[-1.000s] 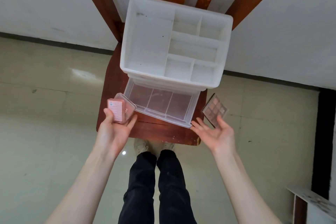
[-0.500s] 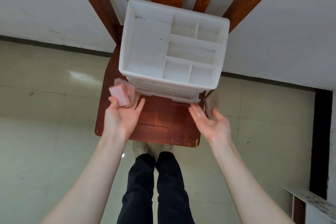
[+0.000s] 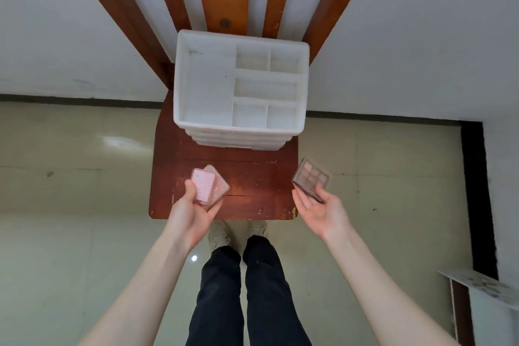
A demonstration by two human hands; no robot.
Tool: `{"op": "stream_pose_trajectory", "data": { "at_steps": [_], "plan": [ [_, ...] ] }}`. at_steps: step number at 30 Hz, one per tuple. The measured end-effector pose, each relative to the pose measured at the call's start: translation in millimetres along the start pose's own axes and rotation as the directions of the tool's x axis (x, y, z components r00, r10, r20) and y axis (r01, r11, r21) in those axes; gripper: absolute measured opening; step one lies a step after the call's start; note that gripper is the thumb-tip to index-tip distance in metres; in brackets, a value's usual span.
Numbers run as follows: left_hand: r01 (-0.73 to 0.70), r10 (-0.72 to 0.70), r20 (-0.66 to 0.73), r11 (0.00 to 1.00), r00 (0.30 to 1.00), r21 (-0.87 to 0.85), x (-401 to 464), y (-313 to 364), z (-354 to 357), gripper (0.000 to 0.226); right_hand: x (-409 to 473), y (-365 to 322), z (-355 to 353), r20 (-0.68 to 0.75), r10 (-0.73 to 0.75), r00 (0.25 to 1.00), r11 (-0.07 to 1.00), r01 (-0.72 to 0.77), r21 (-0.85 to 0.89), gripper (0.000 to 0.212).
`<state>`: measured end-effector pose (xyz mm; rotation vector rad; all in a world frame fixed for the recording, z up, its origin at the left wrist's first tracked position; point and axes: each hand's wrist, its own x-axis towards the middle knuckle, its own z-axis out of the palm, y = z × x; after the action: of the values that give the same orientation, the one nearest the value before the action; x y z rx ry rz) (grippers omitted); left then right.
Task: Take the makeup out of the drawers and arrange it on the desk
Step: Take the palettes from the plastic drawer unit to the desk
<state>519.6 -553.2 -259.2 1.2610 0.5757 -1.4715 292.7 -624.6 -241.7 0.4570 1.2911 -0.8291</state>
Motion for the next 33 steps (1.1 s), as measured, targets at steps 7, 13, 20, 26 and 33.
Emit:
{"op": "stream_pose_trajectory", "data": {
  "at_steps": [7,13,20,26,33],
  "plan": [
    [-0.039,-0.004,0.115,0.929,0.993,0.368,-75.3,-8.6,36.2,0.029,-87.9,-13.2,-38.8,0.08,-0.254,0.964,0.944,0.265,-0.198,0.01],
    [-0.211,-0.191,0.427,0.652,0.884,0.728,-147.7,-27.0,87.4,0.032,-173.9,-0.2,-93.3,0.065,-0.469,0.881,0.883,0.468,0.032,0.013],
    [-0.336,-0.408,0.469,0.356,0.784,0.872,-236.3,-129.8,130.7,0.018,-285.7,14.4,-215.0,-0.17,-0.683,0.71,0.701,0.703,0.12,0.013],
    [-0.483,-0.664,0.432,0.12,0.61,0.867,-330.8,-275.5,116.4,0.016,-382.6,51.5,-360.2,-0.447,-0.726,0.522,0.455,0.853,0.258,0.012],
    [-0.638,-0.887,0.324,0.043,0.33,0.768,-465.8,-480.7,61.4,0.01,-468.9,126.1,-533.8,-0.715,-0.599,0.361,0.171,0.93,0.326,0.011]
  ]
}}
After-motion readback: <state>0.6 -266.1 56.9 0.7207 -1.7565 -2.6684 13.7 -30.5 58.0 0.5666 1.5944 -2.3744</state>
